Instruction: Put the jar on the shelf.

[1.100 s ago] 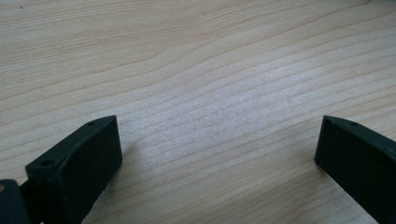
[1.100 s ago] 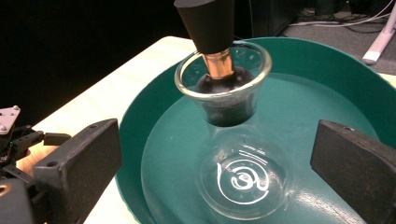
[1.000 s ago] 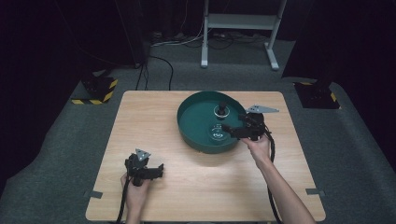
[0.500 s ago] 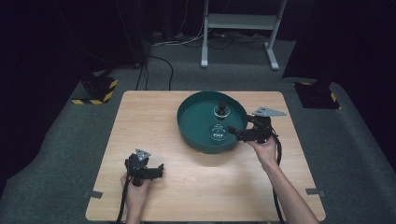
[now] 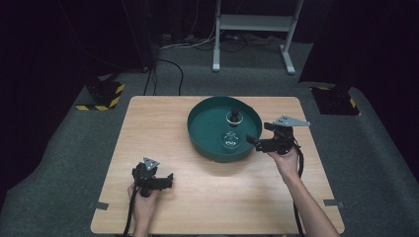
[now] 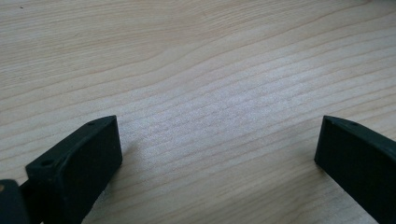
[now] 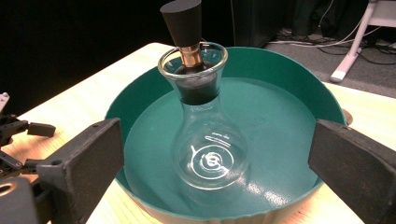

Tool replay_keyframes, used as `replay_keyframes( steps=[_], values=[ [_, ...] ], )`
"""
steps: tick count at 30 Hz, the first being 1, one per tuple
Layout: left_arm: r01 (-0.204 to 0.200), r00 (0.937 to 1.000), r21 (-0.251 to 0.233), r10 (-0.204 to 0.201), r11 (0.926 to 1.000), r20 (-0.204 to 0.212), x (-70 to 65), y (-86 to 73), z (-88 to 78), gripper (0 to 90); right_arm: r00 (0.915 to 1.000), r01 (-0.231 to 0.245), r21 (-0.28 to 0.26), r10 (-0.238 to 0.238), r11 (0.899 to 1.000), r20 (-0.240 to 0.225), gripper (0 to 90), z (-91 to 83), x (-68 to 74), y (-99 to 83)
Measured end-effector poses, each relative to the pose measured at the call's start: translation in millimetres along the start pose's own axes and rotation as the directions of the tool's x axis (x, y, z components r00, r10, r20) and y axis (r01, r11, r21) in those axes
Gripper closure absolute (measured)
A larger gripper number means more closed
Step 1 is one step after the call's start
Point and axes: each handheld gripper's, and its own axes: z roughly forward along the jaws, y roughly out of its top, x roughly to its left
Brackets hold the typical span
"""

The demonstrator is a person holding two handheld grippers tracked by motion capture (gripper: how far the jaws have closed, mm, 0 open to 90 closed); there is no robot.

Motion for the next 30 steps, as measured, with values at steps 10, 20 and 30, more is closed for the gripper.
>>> replay_keyframes(
  steps=[10, 20, 30],
  values=[
    [0.000, 1.0000, 0.000, 0.000, 1.0000, 0.000, 0.0, 0.0, 0.0, 0.9, 1.0000, -0.006, -0.020, 0.006, 1.000, 0.006, 3.7, -11.1, -4.8, -6.8],
    [0.000, 1.0000, 0.000, 0.000, 1.0000, 0.000, 0.0, 0.0, 0.0, 0.9, 0.9998, -0.010, -0.028, 0.011, 1.000, 0.016, 4.2, -21.9, -9.1, -11.6],
    [0.000, 1.0000, 0.000, 0.000, 1.0000, 0.000, 0.0, 0.0, 0.0, 0.9, 0.9989, -0.038, -0.064, 0.040, 0.997, 0.023, 4.9, -35.3, -14.7, -20.0]
  ],
)
